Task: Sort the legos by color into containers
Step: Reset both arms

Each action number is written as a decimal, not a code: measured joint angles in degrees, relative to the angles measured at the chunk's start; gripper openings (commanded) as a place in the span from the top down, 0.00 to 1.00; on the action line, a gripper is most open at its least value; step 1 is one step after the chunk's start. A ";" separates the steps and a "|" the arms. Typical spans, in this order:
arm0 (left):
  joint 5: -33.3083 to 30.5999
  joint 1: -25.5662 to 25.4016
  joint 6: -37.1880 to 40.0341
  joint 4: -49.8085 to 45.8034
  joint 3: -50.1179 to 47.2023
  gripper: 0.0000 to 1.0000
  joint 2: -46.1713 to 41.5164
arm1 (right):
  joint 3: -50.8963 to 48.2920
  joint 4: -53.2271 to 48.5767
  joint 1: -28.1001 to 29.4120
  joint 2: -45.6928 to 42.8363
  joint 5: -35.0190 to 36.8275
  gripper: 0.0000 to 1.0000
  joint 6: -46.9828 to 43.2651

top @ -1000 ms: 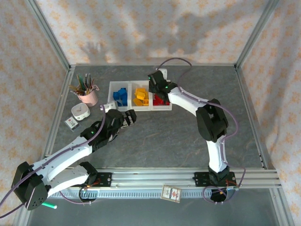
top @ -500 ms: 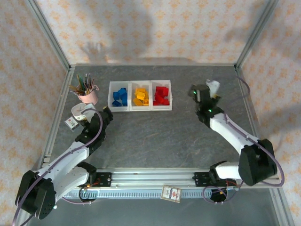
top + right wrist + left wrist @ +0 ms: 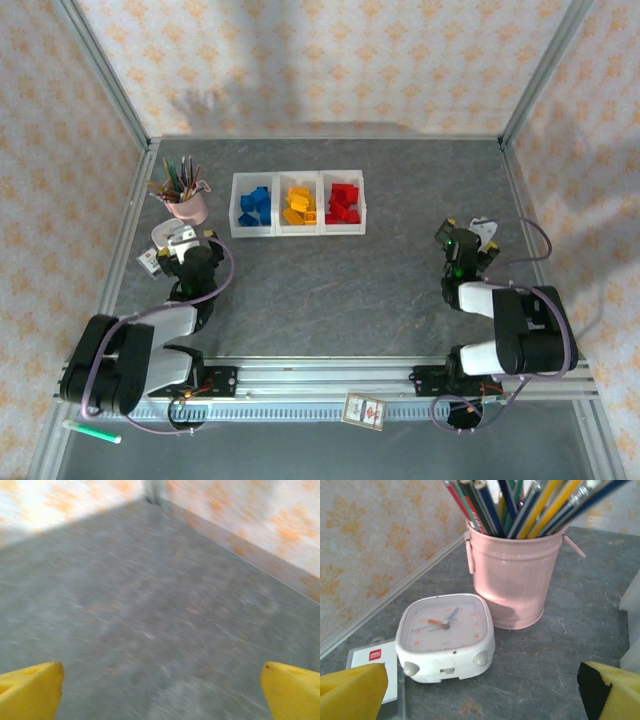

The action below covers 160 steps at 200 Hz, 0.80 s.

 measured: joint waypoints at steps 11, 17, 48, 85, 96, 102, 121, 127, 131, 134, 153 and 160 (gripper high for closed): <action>1.86 0.37 2.23 5.88 -0.48 0.00 2.62 | -0.39 4.61 -0.35 1.44 -3.67 0.00 -1.49; 2.99 0.52 3.48 8.85 -0.50 0.00 3.98 | -0.48 7.43 -0.50 2.71 -5.27 0.00 -2.10; 10.38 2.25 6.62 16.70 -0.15 0.00 7.34 | -4.44 18.21 -0.59 7.39 -12.35 0.01 -4.98; 15.96 3.34 7.80 31.95 -2.93 0.00 16.04 | -4.44 21.68 -0.57 8.00 -15.43 0.00 -6.34; 16.79 3.61 7.80 31.34 -2.58 0.00 17.33 | -4.44 22.10 -0.57 7.98 -15.80 0.00 -6.58; 17.07 3.76 7.78 30.75 -2.21 0.00 17.29 | -4.44 22.21 -0.57 7.98 -15.93 0.00 -6.67; 16.85 4.11 7.58 31.82 -1.11 0.00 17.31 | -4.44 22.67 -0.57 7.98 -16.20 0.00 -6.93; 16.65 4.13 7.34 31.65 -0.74 0.00 17.31 | -4.44 22.77 -0.57 7.98 -16.24 0.00 -6.97; 16.59 4.13 7.13 31.50 -0.48 0.00 17.31 | -4.44 22.88 -0.57 7.98 -16.24 0.00 -6.97; 16.57 4.13 7.10 31.47 -0.33 0.00 17.31 | -4.44 22.91 -0.57 7.98 -16.24 0.00 -6.97; 16.17 4.11 6.73 31.91 -0.22 0.00 17.31 | -4.44 23.12 -0.57 7.98 -16.26 0.00 -7.17; 15.98 4.11 6.69 31.93 -0.22 0.00 17.31 | -4.44 23.10 -0.57 8.00 -16.26 0.00 -7.19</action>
